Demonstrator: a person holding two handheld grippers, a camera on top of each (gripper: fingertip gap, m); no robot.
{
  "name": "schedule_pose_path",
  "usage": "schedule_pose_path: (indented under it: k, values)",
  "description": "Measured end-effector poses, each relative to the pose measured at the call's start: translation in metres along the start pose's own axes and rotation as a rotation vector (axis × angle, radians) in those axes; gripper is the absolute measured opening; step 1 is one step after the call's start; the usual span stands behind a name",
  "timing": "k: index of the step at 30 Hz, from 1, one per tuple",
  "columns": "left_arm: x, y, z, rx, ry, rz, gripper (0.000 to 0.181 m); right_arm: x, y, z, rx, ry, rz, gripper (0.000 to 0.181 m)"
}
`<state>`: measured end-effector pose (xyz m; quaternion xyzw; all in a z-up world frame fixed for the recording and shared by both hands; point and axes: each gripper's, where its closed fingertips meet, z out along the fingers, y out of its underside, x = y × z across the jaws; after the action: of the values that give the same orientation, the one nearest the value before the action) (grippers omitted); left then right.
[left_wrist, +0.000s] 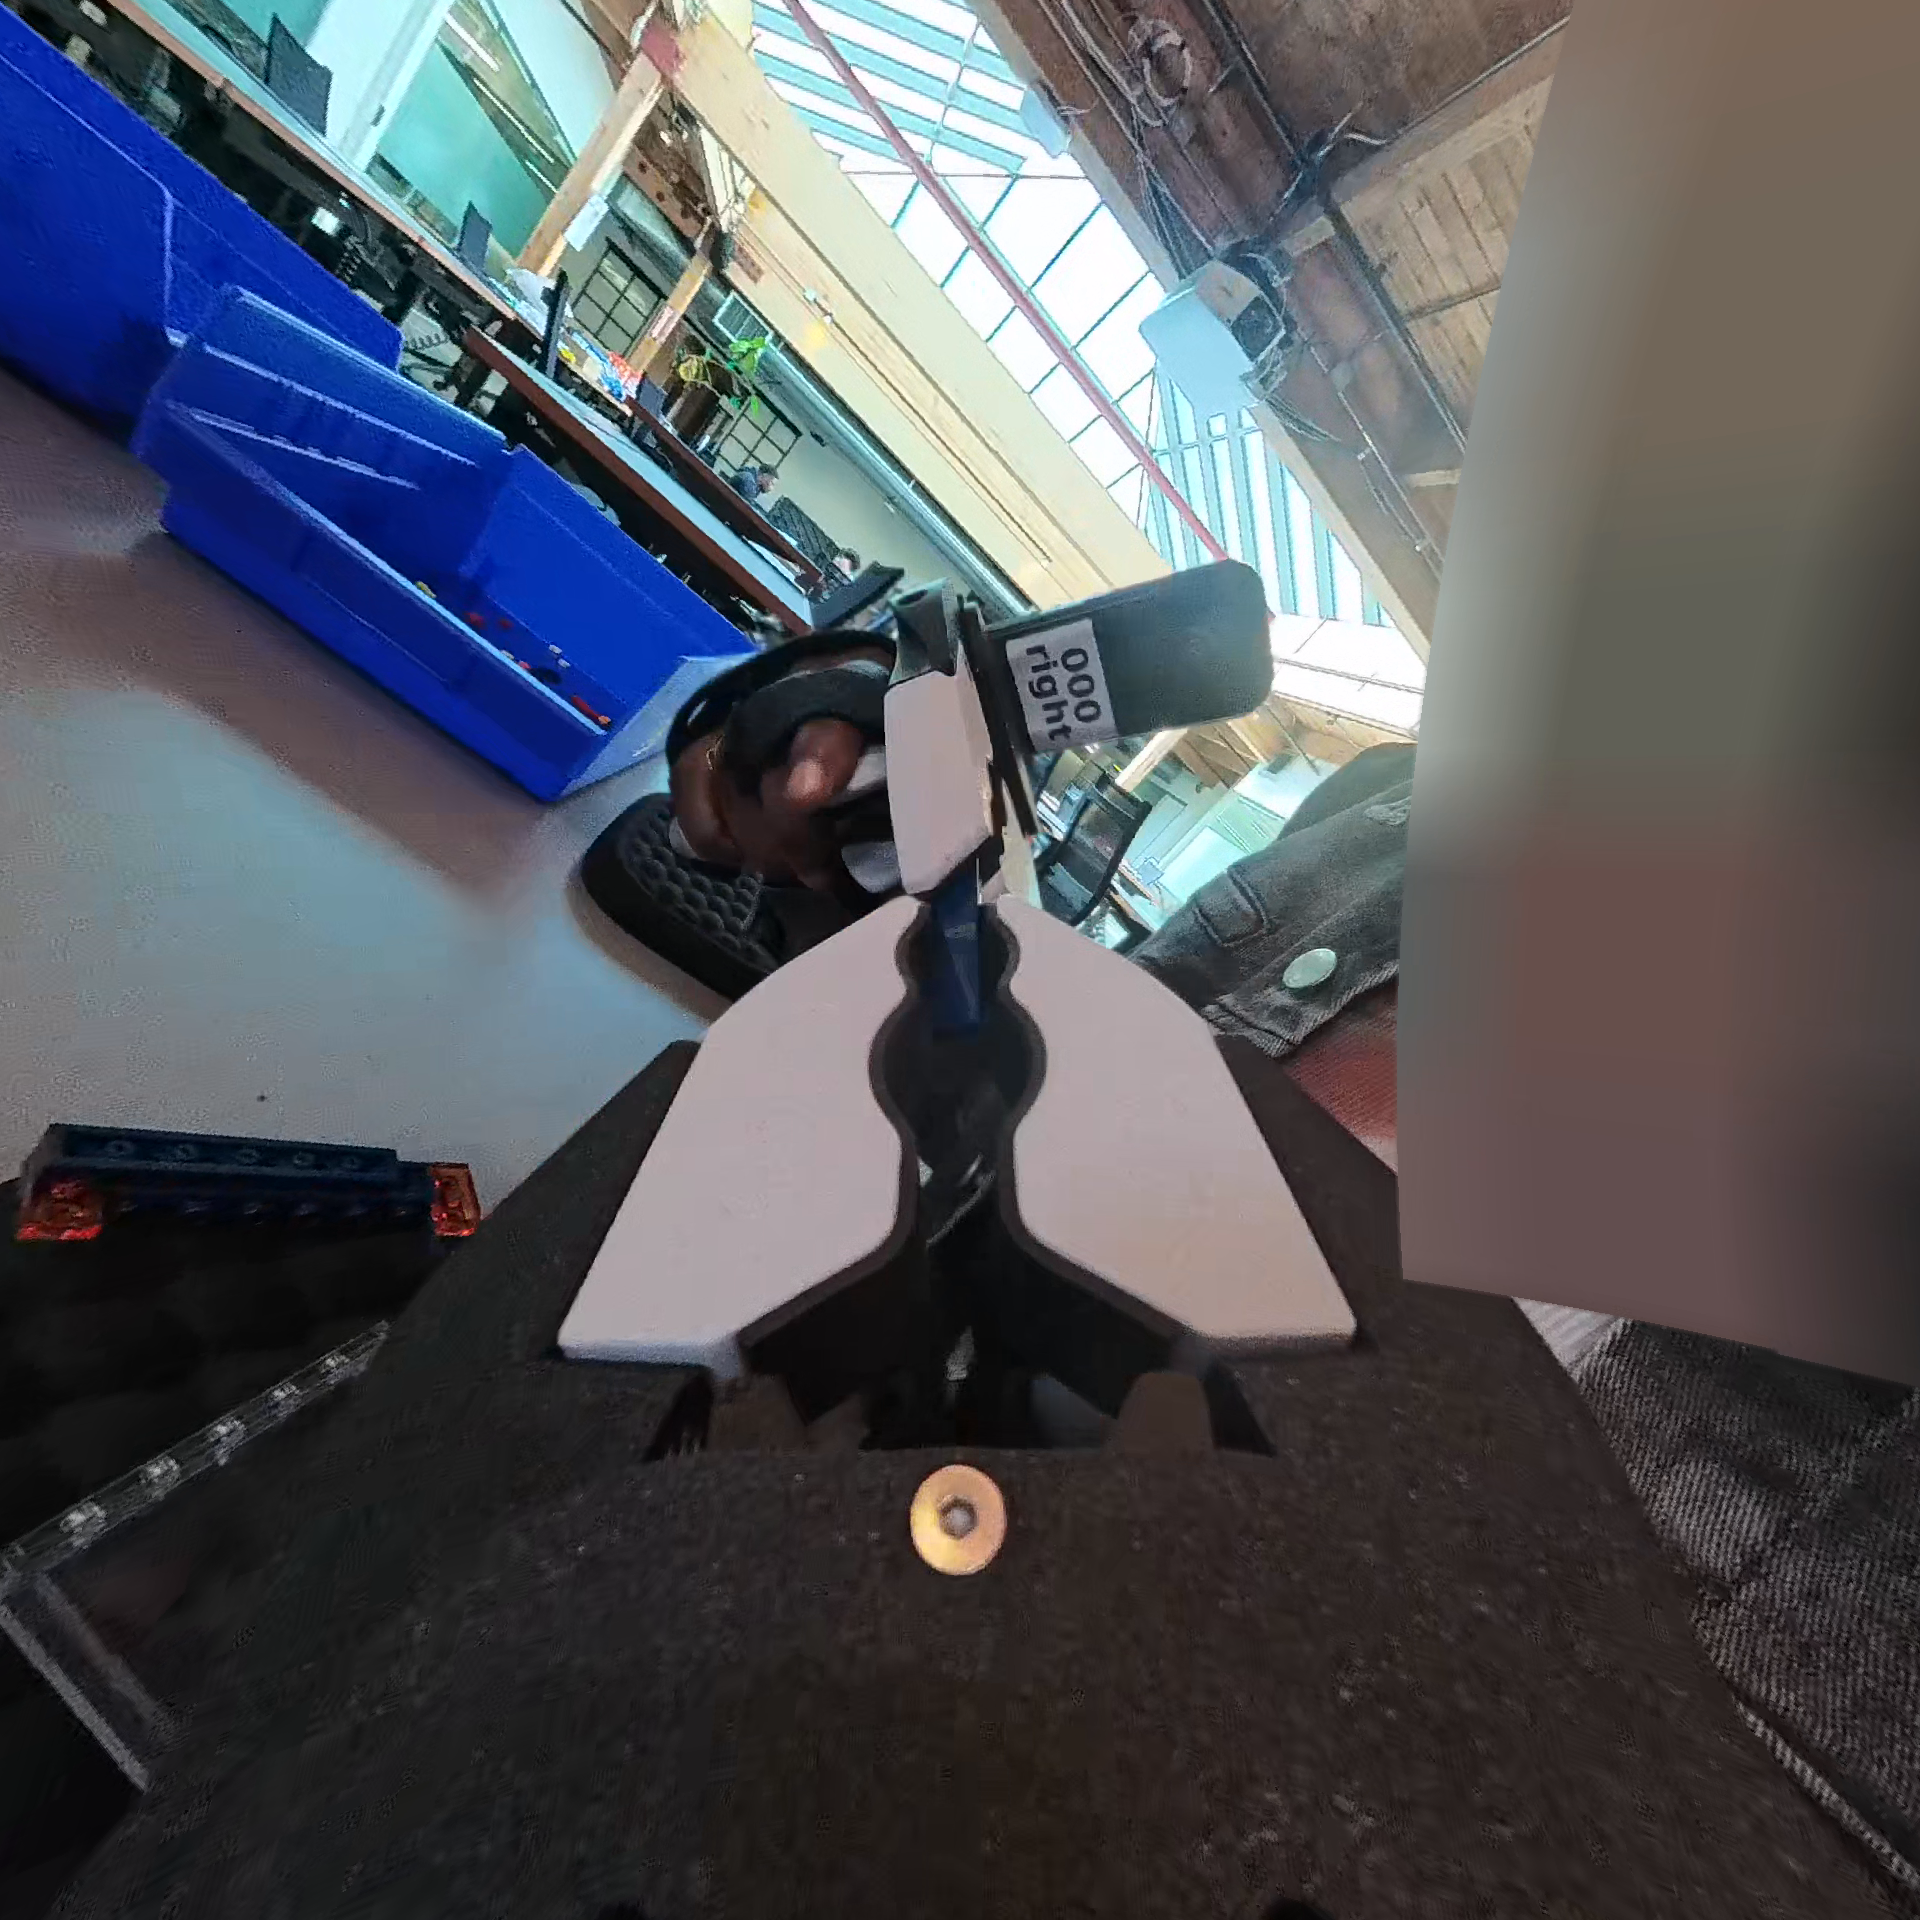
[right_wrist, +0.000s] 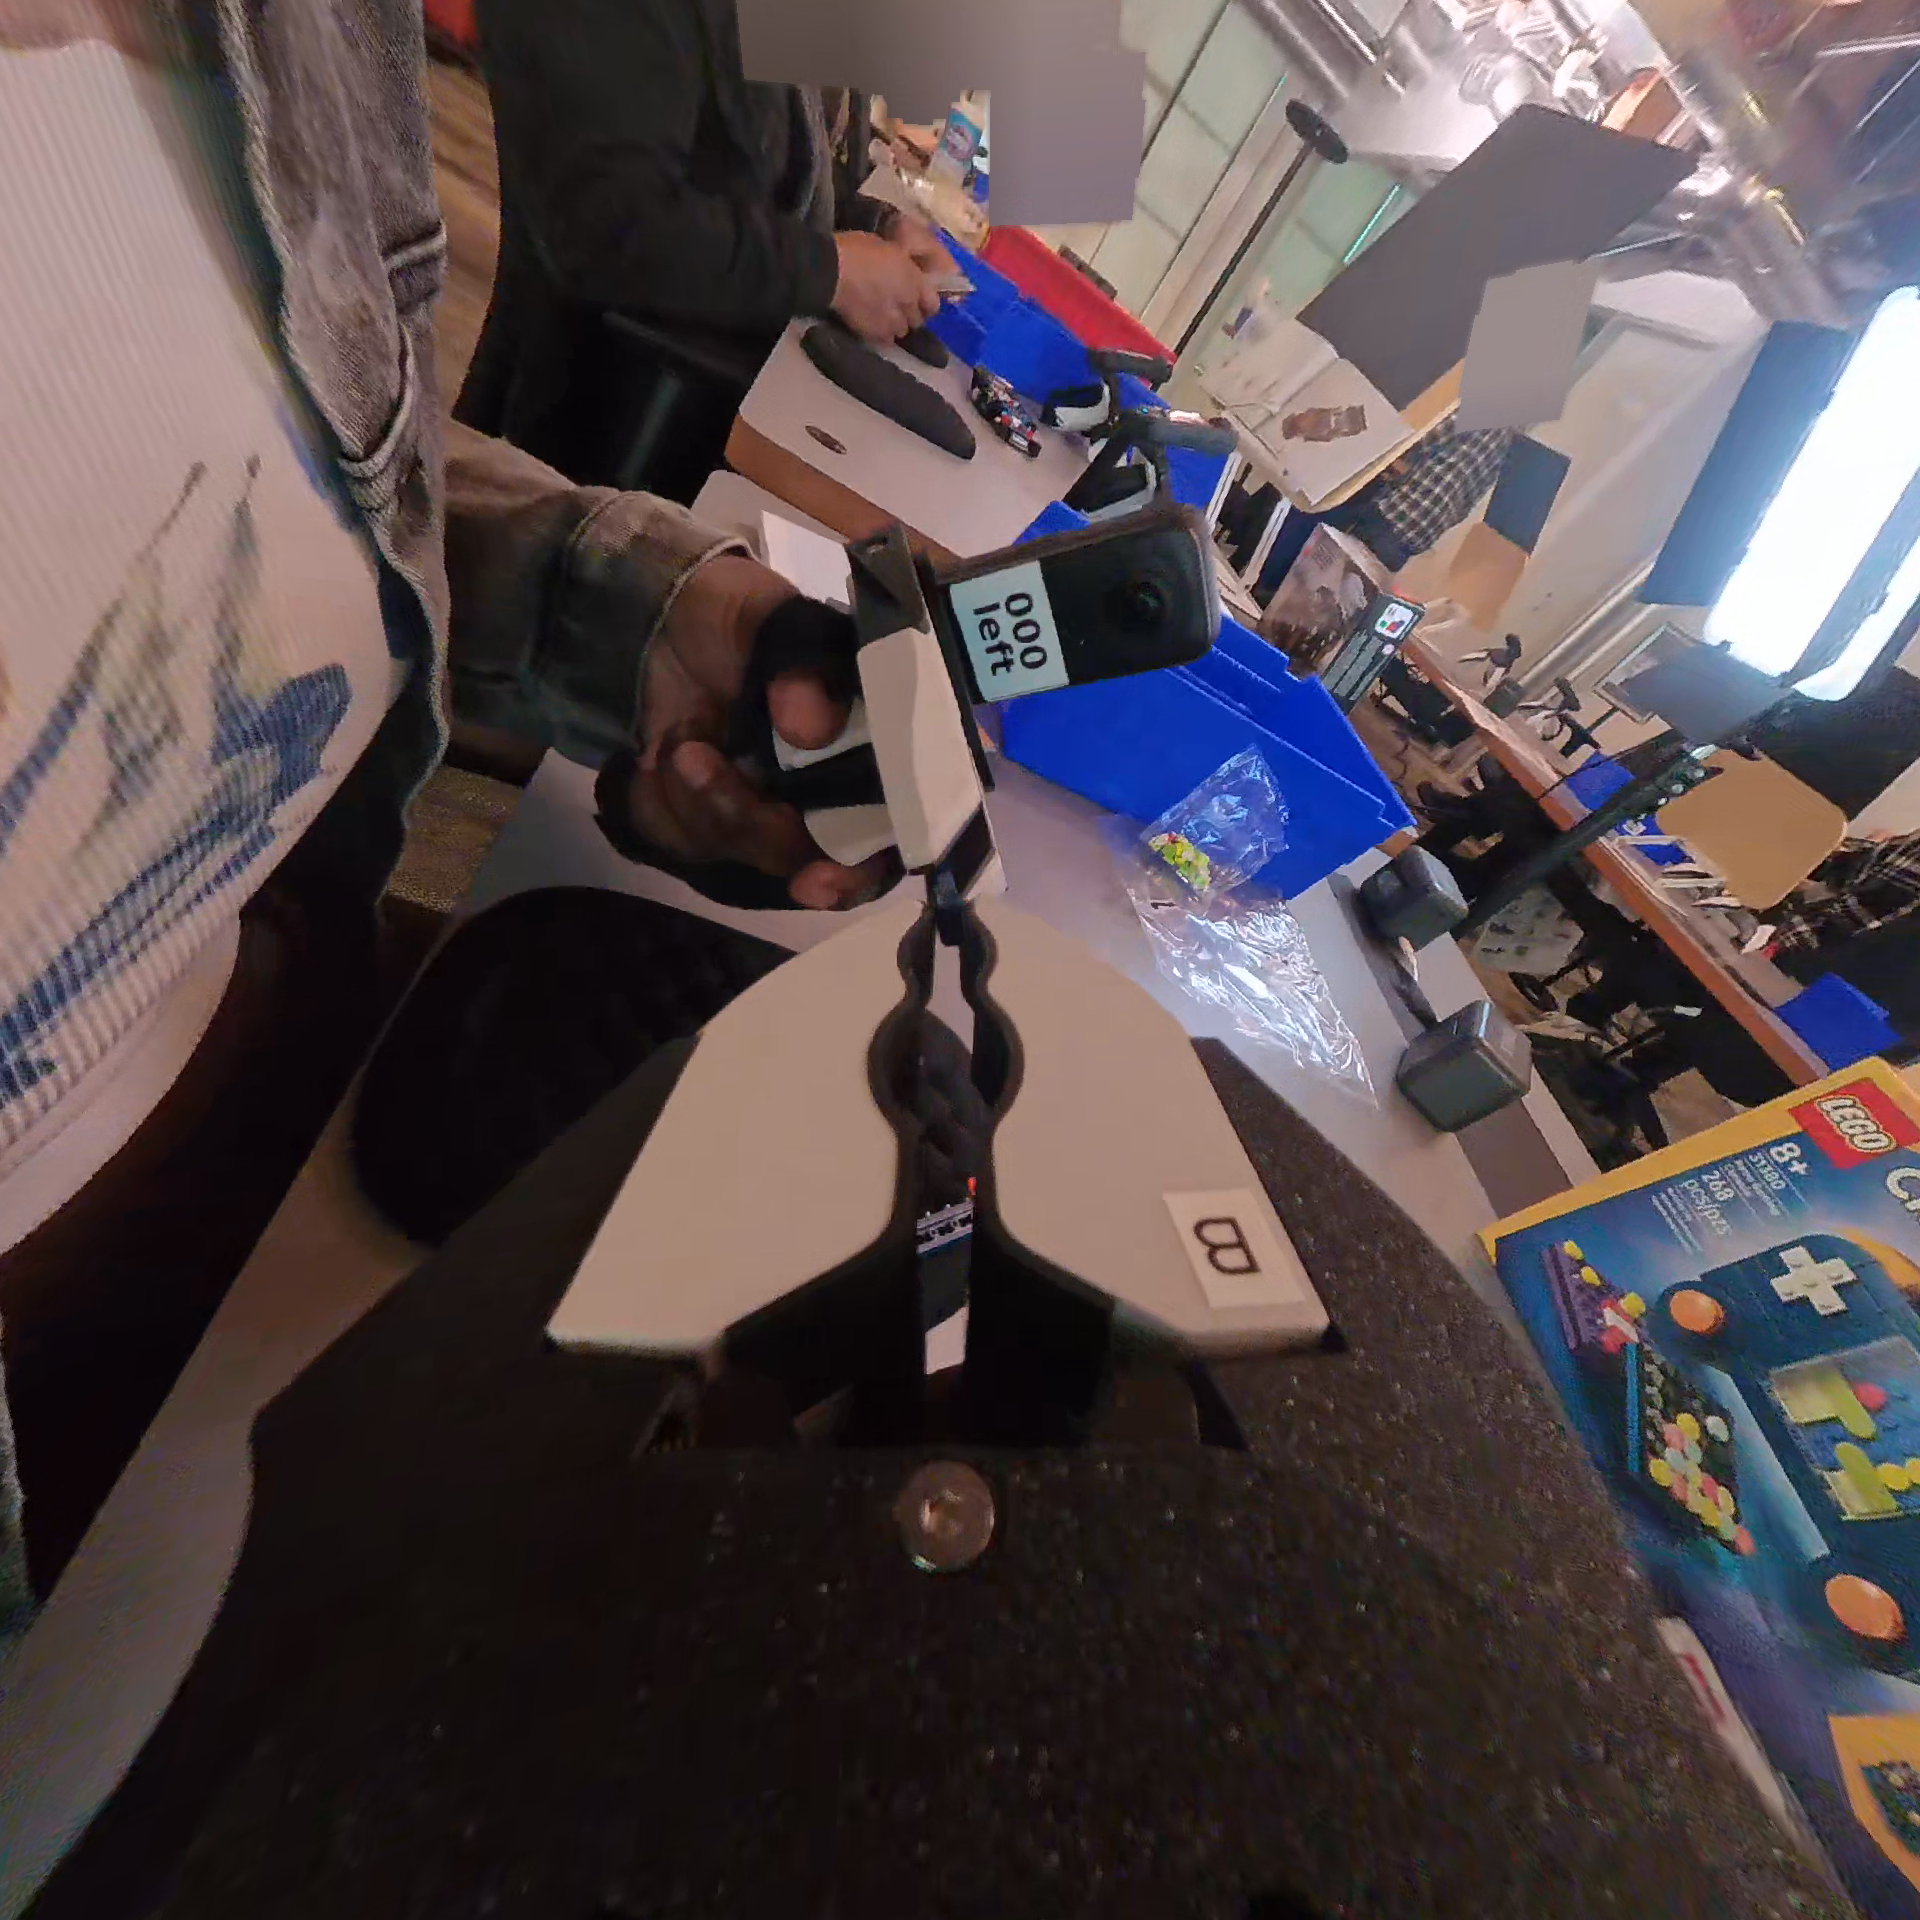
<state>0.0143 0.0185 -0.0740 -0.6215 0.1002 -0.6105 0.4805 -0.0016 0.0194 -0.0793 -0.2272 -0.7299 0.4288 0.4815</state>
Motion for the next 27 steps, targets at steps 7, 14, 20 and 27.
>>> schedule_pose_path:
  k: [7,14,20,27]
  values:
    - [0.0,0.0,0.004,-0.009,0.006,0.007,0.007,-0.001,0.0,-0.011,0.035,0.026,0.089,0.003]
    - [-0.006,-0.009,-0.009,0.066,-0.061,0.048,0.006,0.013,-0.002,-0.026,0.056,0.093,0.104,0.003]
    - [-0.009,-0.013,-0.017,0.093,-0.094,0.054,0.005,0.024,-0.001,-0.041,0.046,0.185,0.1,0.003]
    - [-0.012,-0.012,-0.017,0.111,-0.119,0.053,0.004,0.022,-0.002,-0.034,0.067,0.177,0.122,0.003]
